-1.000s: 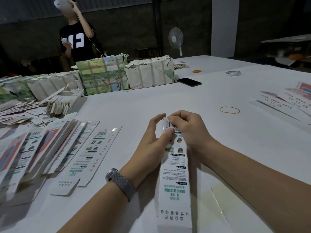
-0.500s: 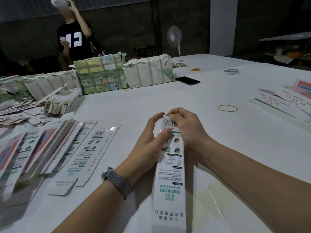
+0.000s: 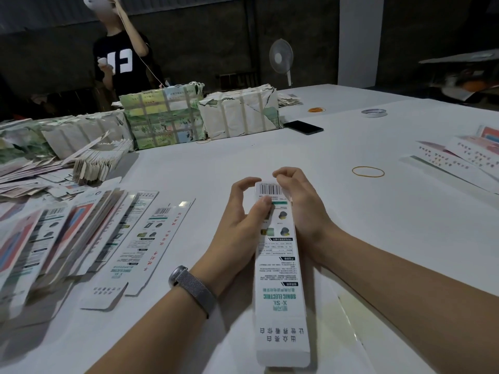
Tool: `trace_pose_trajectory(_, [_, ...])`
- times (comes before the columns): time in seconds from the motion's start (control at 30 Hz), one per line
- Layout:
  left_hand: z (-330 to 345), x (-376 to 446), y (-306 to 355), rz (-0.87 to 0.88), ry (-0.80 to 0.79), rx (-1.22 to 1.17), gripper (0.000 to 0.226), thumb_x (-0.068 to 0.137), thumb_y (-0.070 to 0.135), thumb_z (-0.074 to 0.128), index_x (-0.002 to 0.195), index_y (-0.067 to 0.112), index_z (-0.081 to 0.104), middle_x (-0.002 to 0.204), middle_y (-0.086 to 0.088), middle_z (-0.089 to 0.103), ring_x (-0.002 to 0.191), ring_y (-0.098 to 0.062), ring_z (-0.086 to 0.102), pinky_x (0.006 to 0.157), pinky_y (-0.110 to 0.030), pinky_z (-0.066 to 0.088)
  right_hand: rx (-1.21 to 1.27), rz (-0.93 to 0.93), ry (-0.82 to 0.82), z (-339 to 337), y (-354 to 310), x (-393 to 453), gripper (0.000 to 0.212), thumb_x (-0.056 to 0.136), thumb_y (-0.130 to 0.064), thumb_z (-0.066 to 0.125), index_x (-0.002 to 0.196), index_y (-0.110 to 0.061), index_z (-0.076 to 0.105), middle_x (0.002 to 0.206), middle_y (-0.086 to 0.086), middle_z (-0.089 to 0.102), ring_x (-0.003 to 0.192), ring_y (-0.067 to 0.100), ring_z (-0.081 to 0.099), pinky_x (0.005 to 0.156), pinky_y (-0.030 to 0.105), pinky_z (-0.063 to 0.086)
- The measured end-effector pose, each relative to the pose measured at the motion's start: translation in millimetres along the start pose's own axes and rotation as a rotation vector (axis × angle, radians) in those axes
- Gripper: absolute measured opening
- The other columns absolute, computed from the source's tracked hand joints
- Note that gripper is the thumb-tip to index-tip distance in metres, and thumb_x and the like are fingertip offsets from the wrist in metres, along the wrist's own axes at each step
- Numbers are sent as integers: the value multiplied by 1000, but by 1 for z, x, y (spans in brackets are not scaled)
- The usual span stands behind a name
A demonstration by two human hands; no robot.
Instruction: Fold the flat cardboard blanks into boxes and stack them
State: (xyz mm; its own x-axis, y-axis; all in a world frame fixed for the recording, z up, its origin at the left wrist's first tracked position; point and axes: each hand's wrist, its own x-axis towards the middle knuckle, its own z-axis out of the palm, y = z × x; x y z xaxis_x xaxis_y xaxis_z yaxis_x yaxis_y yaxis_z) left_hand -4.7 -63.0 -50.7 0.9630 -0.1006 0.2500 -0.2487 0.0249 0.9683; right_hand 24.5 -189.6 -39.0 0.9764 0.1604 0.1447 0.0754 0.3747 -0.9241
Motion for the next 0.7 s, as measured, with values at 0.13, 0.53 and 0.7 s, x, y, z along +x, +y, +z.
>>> trace_pose_trajectory(0.13, [0,1,1,33,64,-6,20,105,22,50,120,35,46,84,-9,75,69,-25,72,60,-36,58,-96,-28,-31,-1,2,2,16,98,-12,52,105,-27,50,95,20,62,64,25,62,58,33,51])
trace_pose_trajectory(0.53, [0,-1,0,1,62,-30,24,105,26,48,123,41,45,85,-6,76,68,-21,72,57,-29,56,-90,-53,-12,-6,-1,7,14,93,-6,61,98,-18,56,84,17,69,57,24,65,58,34,55])
trace_pose_trajectory(0.7, [1,-3,0,10,33,-30,25,106,23,47,125,41,46,86,-6,76,69,-20,72,58,-28,56,-130,-50,14,-8,-1,8,10,95,-12,61,89,-18,57,77,13,71,57,23,66,57,33,55])
